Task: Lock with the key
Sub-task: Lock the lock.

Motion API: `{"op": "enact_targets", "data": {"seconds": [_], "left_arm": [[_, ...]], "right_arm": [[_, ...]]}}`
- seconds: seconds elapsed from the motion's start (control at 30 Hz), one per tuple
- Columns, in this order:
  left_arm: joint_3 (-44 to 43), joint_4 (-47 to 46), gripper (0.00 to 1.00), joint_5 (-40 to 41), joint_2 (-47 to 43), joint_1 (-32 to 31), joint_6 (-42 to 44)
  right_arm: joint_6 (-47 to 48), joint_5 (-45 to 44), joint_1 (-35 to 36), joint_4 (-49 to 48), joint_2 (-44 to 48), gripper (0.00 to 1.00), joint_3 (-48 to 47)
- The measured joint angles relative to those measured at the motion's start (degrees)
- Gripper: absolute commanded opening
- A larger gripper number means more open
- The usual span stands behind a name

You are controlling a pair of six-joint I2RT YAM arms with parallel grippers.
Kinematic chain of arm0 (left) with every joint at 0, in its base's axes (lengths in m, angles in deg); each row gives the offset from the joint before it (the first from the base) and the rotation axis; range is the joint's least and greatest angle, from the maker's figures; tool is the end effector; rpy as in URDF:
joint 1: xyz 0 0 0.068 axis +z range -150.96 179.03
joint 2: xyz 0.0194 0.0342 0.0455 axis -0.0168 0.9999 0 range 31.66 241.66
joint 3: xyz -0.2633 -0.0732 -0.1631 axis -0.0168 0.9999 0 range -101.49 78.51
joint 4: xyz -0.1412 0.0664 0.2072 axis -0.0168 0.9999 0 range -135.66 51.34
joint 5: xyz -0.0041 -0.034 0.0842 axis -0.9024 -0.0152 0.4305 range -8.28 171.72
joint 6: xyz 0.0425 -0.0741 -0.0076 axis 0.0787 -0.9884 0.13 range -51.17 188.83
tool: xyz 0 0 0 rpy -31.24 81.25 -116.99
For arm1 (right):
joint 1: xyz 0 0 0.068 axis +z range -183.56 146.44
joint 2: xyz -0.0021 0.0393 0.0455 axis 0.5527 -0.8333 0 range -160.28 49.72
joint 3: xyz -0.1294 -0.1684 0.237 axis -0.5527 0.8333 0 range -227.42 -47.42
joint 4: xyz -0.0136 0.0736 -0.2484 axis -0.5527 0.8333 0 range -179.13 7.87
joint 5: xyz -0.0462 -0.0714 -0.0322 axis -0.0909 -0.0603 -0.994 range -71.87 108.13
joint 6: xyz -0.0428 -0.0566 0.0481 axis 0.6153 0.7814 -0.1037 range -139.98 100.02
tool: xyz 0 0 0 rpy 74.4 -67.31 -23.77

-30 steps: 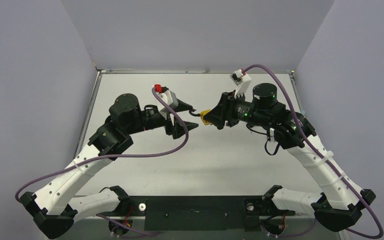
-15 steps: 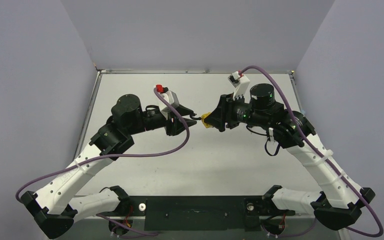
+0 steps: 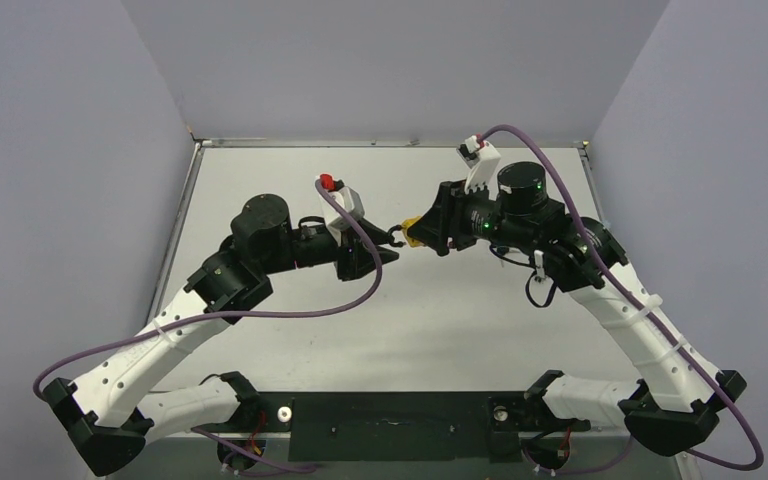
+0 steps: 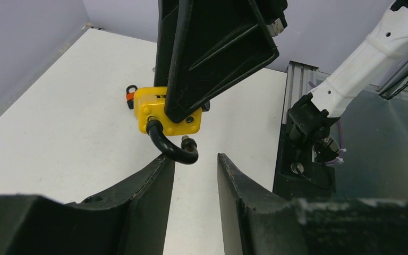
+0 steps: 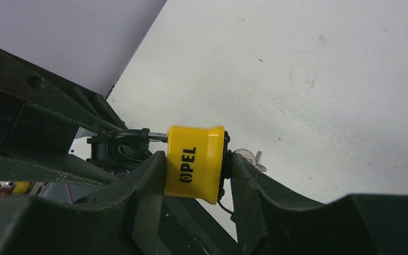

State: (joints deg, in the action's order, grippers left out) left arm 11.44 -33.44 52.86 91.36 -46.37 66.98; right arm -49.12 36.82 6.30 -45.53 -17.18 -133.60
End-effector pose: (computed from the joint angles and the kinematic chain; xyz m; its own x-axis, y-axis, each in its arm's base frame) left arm 0.1396 -0.1937 0.4606 -0.0904 0.0515 -0.9946 0.9589 0.2742 -0.0730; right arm 0.1688 0.1724 0.4762 -0.6809 0.0324 -0.7317 -0.5721 0.6001 0.5590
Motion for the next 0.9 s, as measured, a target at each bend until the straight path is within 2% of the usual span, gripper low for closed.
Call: {"op": "enact_targets", "data": {"seconds": [0.13, 0.43, 0.9], "left_arm": [[1.0, -1.1, 0.34, 0.8, 0.0, 0.0, -1.6], [1.1, -1.6, 0.34, 7.9, 0.3, 0.0, -6.5], [0.2, -1.0, 0.34, 8.7, 1.6, -0.2, -13.8]], "right_arm": [[0.0, -0.5, 0.1, -0.1, -0.5, 0.00, -0.1], [0.0, -2.4, 0.7, -0.3, -0.5, 0.00, -0.1], [1.5, -8.9, 4.1, -0.2, -0.5, 0.00, -1.0]]}}
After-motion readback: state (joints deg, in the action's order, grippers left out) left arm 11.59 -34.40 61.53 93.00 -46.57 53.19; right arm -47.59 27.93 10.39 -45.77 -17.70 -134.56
